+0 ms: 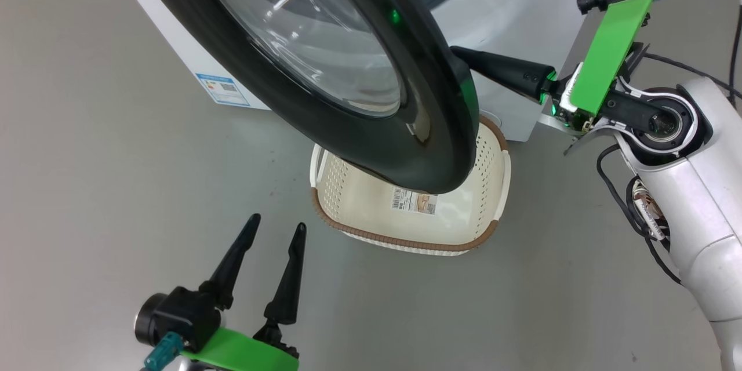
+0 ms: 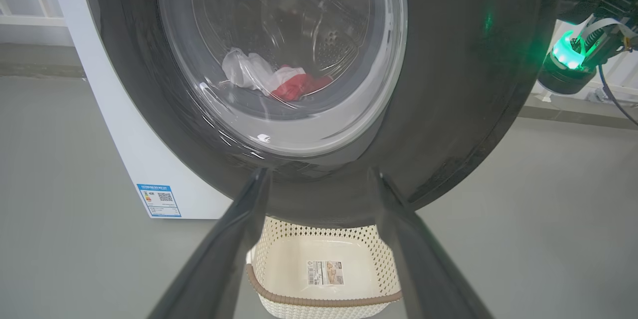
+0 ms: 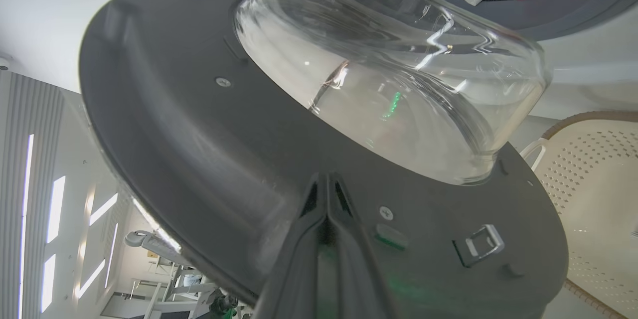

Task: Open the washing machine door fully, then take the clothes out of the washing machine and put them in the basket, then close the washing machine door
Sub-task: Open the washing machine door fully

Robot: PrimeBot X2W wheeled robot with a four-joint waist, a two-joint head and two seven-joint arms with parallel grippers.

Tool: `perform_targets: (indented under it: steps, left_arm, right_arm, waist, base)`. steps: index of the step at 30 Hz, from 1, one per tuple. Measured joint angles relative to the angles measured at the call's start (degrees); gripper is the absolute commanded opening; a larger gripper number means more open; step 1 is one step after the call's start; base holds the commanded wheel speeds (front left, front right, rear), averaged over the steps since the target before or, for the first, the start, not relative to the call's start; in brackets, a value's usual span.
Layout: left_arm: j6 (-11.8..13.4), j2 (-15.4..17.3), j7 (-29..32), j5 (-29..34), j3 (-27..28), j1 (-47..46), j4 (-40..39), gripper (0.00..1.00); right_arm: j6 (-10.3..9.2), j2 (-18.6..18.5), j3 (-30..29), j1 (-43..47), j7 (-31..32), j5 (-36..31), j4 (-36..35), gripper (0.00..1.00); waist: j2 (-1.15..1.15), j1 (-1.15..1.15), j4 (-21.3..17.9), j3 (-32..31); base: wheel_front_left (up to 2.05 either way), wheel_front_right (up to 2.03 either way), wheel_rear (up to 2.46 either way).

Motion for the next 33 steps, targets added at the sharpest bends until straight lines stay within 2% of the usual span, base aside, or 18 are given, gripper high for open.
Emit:
perform_targets:
  steps: [1, 2, 3, 18, 33]
  left_arm:
    - [0.0, 0.0, 0.0, 0.0, 0.0, 0.0, 0.0, 1.0]
    - [0.0, 0.0, 0.0, 0.0, 0.1, 0.0, 0.0, 1.0]
    - [0.0, 0.0, 0.0, 0.0, 0.1, 0.0, 0.0, 1.0]
    - [0.0, 1.4, 0.0, 0.0, 3.5, 2.4, 0.2, 1.0]
    - [0.0, 2.2, 0.0, 0.0, 7.1, 4.9, 0.1, 1.0]
  right_arm:
    - [0.0, 0.0, -0.1, 0.0, -0.5, -0.7, 0.0, 0.39]
    - [0.0, 0.0, -0.2, 0.1, -1.1, -1.2, 0.0, 0.61]
    - [0.0, 0.0, -0.4, 0.5, -1.9, -1.7, 0.1, 1.0]
    - [0.0, -0.7, -1.9, 13.8, -9.2, -4.3, 0.2, 1.0]
    - [0.0, -2.4, -1.4, 30.1, -23.0, -9.5, -1.7, 1.0]
  waist:
    - [0.0, 0.0, 0.0, -0.1]
    - [0.0, 0.0, 0.0, -0.2]
    - [0.0, 0.0, -0.1, -0.4]
    - [0.0, 0.0, -3.1, -3.4]
    - [0.0, 0.0, -8.0, -5.3]
  base:
    - [0.0, 0.0, 0.0]
    - [0.0, 0.0, 0.0]
    - [0.0, 0.0, 0.0]
    - [0.0, 0.0, 0.0]
    - [0.0, 0.0, 0.0]
